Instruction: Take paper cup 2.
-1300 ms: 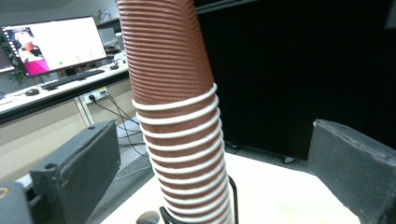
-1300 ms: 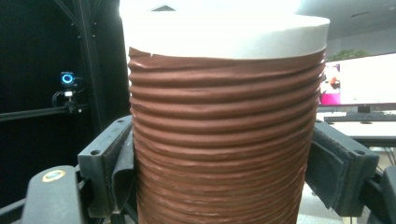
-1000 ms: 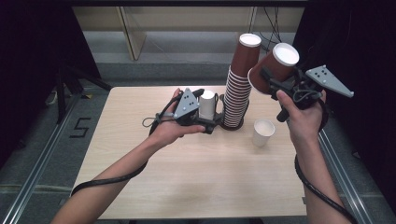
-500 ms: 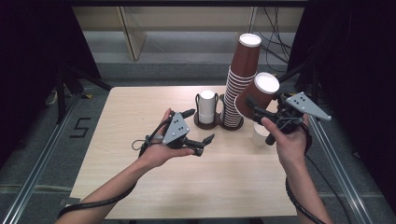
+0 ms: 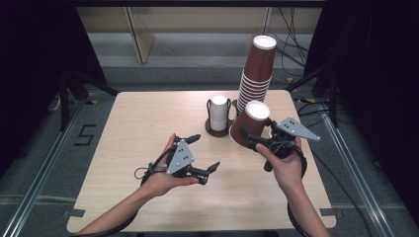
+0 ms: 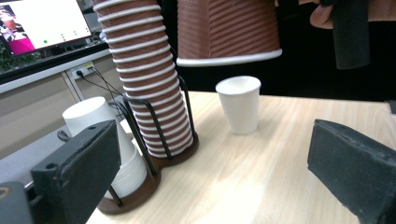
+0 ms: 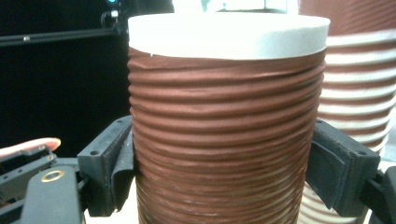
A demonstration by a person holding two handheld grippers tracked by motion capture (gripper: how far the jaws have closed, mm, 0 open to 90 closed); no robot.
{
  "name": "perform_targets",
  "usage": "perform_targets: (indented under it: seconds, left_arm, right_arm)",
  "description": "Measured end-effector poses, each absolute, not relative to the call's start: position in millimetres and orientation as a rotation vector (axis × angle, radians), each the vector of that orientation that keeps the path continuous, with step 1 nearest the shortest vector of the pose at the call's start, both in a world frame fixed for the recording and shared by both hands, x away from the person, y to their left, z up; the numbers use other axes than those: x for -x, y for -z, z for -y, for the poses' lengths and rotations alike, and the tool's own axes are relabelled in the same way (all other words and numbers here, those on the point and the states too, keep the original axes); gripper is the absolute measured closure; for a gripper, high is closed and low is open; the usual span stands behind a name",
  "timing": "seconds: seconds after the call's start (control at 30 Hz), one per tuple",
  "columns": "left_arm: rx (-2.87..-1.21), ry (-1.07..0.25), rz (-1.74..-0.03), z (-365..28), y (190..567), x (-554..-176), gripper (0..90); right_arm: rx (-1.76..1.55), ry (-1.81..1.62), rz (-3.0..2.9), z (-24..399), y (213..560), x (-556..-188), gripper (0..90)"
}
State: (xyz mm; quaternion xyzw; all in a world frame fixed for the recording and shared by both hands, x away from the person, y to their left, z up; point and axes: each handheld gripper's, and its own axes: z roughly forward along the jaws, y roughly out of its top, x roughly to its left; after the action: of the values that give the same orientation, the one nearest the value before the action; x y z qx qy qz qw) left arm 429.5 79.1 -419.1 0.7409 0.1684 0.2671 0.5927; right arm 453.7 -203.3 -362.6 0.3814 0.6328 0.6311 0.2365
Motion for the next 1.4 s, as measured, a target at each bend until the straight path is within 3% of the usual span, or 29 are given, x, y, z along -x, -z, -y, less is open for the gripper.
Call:
perform_targets:
  seconds: [0.77, 1.4]
  left_arm:
    - [-1.759, -0.57, -0.364, -61, 448, -418, 0.0]
    - [-1.8, -0.5, -0.381, -39, 457, -429, 0.0]
  right_arm:
    - [-1.482, -1.917, -1.798, 191, 428, -446, 18.4]
    - [-1.576, -1.966, -1.787, 185, 444, -436, 18.5]
